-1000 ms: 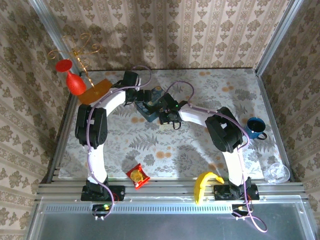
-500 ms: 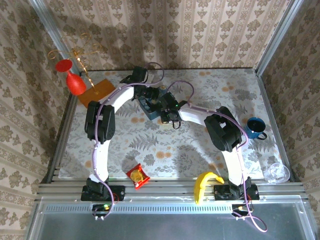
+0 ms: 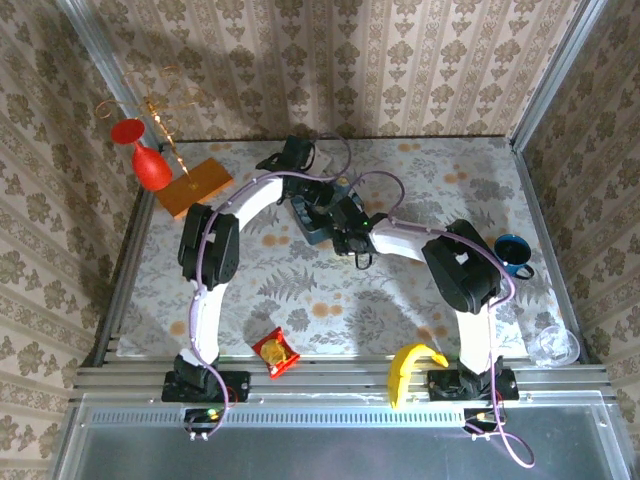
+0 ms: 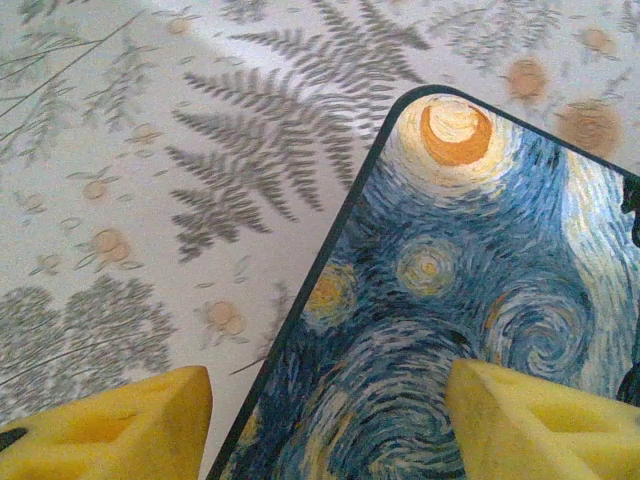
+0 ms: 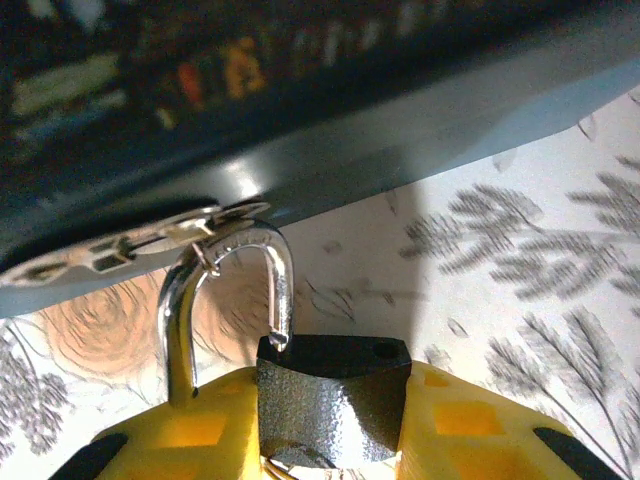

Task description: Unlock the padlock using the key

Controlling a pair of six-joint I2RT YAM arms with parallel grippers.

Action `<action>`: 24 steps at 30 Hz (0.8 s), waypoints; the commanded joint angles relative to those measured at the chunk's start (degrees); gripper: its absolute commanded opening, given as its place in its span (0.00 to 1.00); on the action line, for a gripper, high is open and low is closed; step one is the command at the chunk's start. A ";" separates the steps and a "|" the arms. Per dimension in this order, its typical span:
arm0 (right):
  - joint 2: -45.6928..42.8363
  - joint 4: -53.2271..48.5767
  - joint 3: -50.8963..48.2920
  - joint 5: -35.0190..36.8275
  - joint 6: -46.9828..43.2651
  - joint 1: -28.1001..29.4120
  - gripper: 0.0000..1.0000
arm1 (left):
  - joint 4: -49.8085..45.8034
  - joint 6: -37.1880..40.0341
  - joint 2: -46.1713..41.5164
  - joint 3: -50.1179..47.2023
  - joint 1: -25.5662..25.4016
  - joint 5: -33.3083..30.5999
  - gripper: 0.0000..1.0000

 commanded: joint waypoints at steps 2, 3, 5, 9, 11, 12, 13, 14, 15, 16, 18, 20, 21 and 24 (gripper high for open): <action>-4.69 -3.00 -4.15 3.44 3.95 1.16 0.00 | -3.17 3.39 1.43 -3.81 -1.88 0.91 0.65; -5.79 -3.06 -5.23 3.76 4.77 1.55 0.00 | -2.50 2.98 1.16 -4.23 -1.98 1.44 0.65; -7.56 -3.33 -7.21 4.53 6.18 2.43 0.00 | -1.70 2.26 0.84 -4.60 -2.08 2.73 0.66; -11.27 -4.02 -11.05 4.80 9.41 4.11 0.00 | -0.14 0.45 -0.66 -5.25 -2.21 3.63 0.74; -12.42 -4.87 -12.18 4.29 11.19 4.35 0.00 | 1.61 -1.80 -2.38 -6.58 -2.25 2.50 0.85; -12.91 -5.21 -12.75 3.90 12.12 4.35 0.00 | 2.49 -3.36 -3.60 -7.29 -2.25 1.34 0.90; -13.35 -5.18 -13.30 3.59 12.96 4.31 0.00 | 3.17 -5.20 -4.99 -8.07 -2.24 -0.04 0.97; -13.66 -5.04 -13.67 3.32 13.47 4.33 0.00 | 3.75 -7.38 -6.36 -8.69 -2.25 -1.43 1.00; -13.97 -4.93 -13.89 2.99 14.03 4.35 0.00 | 4.40 -9.88 -8.20 -9.62 -2.25 -2.93 1.00; -14.21 -4.82 -14.02 2.74 14.41 4.35 0.00 | 5.23 -12.37 -10.15 -10.96 -2.21 -4.35 1.00; -14.52 -4.67 -13.83 2.34 14.80 4.31 0.00 | 6.81 -16.65 -14.04 -13.52 -2.19 -6.44 1.00; -14.74 -4.67 -13.46 2.02 14.92 4.35 0.00 | 7.04 -20.64 -17.80 -16.12 -2.17 -9.07 1.00; -14.83 -4.58 -13.30 1.97 14.89 4.44 0.00 | 7.04 -22.38 -19.60 -17.46 -2.17 -10.32 1.00; -14.89 -4.20 -13.10 1.34 15.12 4.44 0.00 | 7.08 -27.48 -24.54 -22.66 -2.25 -12.36 1.00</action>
